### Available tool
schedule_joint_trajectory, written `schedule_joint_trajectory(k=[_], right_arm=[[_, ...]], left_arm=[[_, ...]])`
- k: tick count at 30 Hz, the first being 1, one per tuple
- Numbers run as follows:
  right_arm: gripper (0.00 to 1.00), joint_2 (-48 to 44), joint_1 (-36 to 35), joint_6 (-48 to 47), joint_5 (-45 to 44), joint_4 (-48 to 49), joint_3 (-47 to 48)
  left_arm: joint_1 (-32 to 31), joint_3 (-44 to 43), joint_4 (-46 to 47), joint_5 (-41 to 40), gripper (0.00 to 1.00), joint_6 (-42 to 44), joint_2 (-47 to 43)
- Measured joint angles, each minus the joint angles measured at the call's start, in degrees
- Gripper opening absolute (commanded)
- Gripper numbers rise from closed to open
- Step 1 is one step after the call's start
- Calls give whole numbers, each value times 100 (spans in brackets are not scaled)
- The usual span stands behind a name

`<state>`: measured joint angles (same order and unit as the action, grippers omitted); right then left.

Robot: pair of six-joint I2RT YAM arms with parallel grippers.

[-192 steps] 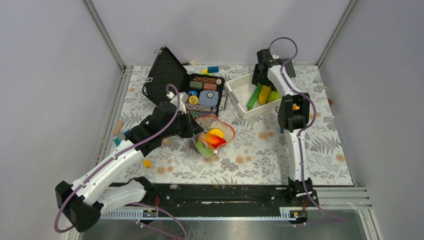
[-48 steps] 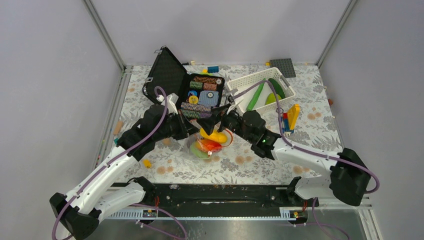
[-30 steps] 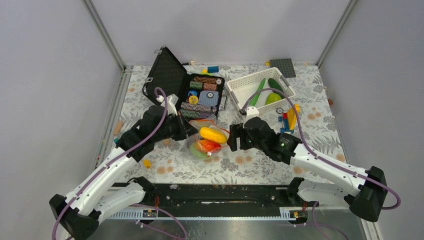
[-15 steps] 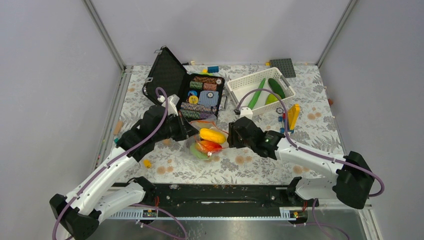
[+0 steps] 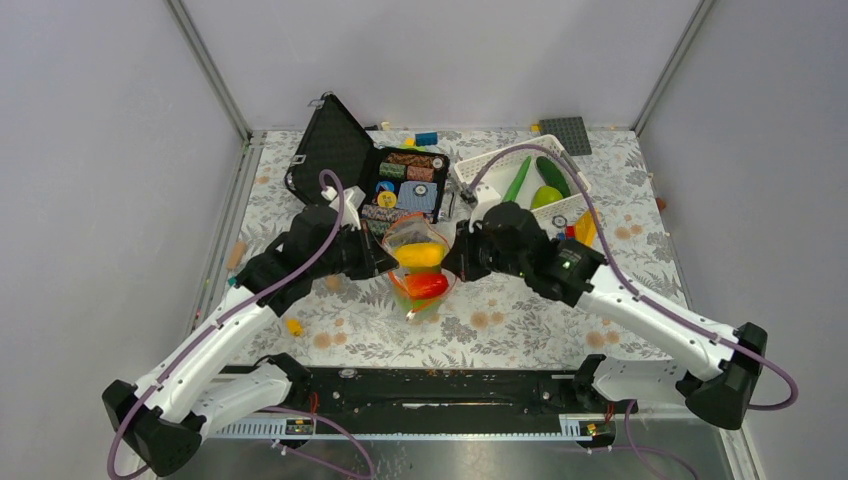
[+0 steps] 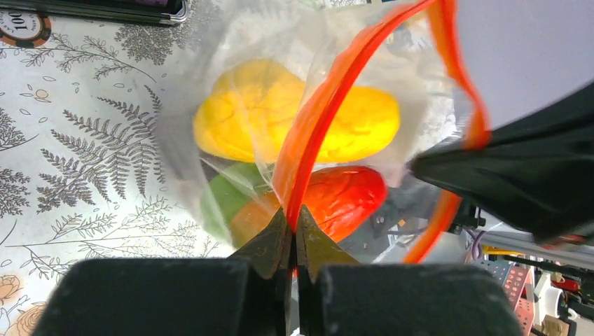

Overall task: Place the food in the zip-top bag and seal the zipper
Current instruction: Adjust the zipper food storage bag at the center of the board.

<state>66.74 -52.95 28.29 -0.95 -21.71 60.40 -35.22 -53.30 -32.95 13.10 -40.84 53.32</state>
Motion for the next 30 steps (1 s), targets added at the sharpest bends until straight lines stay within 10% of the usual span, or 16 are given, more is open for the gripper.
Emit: schedule_joint_trajectory(k=[10,20,30], right_arm=[[2,190,-7,-267,4,-1886,1897],[4,122,-9,-339,-98,-2358,1816],[43,1364,-13,-350,367,-1519,1762]], left_arm=[[4,-247,-450,111,2,216,-94],[4,-293,-522,125,2,240,-385],[4,-293,-293,516,0,223,111]])
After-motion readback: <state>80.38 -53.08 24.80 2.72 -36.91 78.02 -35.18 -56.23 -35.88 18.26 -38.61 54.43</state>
